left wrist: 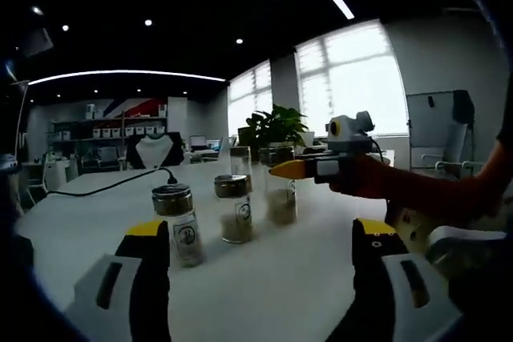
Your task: Rotate the seasoning bottle until the label or dispensing opening points toward the visible target arrow and the bottle remains upright within the marked orientation range
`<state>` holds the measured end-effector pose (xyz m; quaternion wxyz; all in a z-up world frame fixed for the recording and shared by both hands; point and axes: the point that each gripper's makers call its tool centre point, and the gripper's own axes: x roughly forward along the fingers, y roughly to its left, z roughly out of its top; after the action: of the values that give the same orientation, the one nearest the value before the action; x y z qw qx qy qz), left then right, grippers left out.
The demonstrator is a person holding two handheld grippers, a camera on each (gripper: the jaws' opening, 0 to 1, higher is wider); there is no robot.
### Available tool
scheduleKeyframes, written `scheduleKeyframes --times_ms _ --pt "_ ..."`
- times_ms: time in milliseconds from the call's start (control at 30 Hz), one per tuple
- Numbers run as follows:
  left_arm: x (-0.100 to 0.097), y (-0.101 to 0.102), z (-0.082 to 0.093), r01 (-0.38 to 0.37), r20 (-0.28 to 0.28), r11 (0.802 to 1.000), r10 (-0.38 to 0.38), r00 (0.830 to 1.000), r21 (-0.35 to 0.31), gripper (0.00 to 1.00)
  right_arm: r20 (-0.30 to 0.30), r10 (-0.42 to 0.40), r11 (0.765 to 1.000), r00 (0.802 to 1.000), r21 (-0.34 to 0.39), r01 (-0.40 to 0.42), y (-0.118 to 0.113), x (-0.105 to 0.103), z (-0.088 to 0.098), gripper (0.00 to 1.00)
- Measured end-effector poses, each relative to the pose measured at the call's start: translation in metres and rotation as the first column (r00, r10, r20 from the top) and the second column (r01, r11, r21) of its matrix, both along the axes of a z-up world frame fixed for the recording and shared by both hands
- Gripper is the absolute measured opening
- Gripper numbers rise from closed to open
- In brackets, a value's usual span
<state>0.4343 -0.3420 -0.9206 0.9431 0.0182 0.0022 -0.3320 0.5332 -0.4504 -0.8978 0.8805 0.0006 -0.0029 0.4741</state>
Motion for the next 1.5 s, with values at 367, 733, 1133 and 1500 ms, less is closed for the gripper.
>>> scheduleKeyframes --times_ms 367,733,1133,1500 --pt "-0.001 0.024 -0.006 -0.071 -0.017 0.997 0.071 0.997 -0.021 1.0 0.016 0.079 0.997 0.997 -0.009 -0.079 0.001 -0.002 0.002 0.38" --pt "-0.001 0.017 -0.007 -0.071 -0.011 0.997 0.071 0.997 -0.01 1.0 0.017 0.047 0.999 0.999 -0.008 -0.047 0.002 0.004 0.001 0.38" --pt "0.001 0.018 -0.001 -0.083 -0.007 0.996 0.083 0.997 -0.04 1.0 0.031 0.003 1.0 1.0 -0.003 -0.003 0.001 0.008 0.001 0.38" --pt "0.002 0.015 -0.002 -0.084 -0.01 0.995 0.084 0.996 -0.044 1.0 0.032 -0.009 0.995 0.999 0.096 0.006 -0.005 0.008 0.023 0.46"
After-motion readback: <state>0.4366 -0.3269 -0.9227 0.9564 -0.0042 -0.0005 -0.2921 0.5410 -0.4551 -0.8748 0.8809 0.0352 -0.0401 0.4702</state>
